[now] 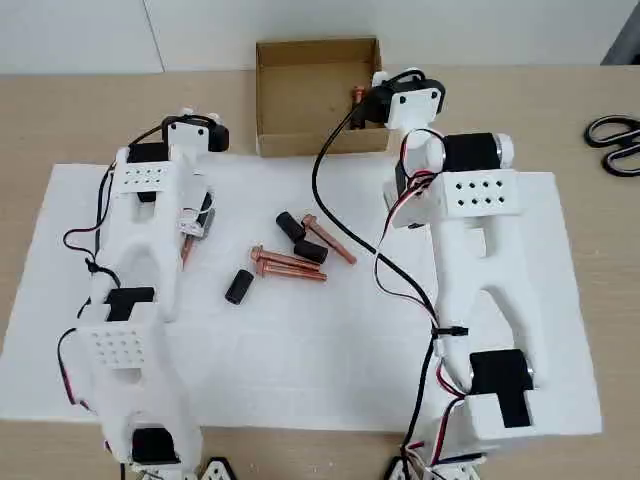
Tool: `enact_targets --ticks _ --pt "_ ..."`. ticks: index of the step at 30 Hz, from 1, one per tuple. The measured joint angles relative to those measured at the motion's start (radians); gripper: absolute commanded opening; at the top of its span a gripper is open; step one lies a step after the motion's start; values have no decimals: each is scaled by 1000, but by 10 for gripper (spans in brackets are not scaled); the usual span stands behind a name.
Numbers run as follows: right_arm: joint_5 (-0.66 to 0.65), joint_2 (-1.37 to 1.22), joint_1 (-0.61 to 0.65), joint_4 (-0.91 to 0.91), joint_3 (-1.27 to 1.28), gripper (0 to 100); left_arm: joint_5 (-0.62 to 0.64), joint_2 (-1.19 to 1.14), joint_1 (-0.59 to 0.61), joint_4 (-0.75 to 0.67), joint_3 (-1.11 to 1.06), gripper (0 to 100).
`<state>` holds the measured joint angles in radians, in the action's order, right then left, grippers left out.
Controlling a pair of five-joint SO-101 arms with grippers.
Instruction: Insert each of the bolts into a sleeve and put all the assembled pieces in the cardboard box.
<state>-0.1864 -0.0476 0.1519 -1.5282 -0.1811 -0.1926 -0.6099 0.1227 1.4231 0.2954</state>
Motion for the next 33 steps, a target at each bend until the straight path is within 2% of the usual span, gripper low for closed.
enact_targets --ticks 10,16,25,33 --pt "0 0 0 0 0 6 3 0 -5 2 0 6" --pt "0 15 3 0 0 5 5 5 -5 77 84 6" --pt "0 278 130 -49 2 4 5 183 -5 293 304 6" --pt "0 559 167 -146 2 4 21 330 -3 311 315 6"
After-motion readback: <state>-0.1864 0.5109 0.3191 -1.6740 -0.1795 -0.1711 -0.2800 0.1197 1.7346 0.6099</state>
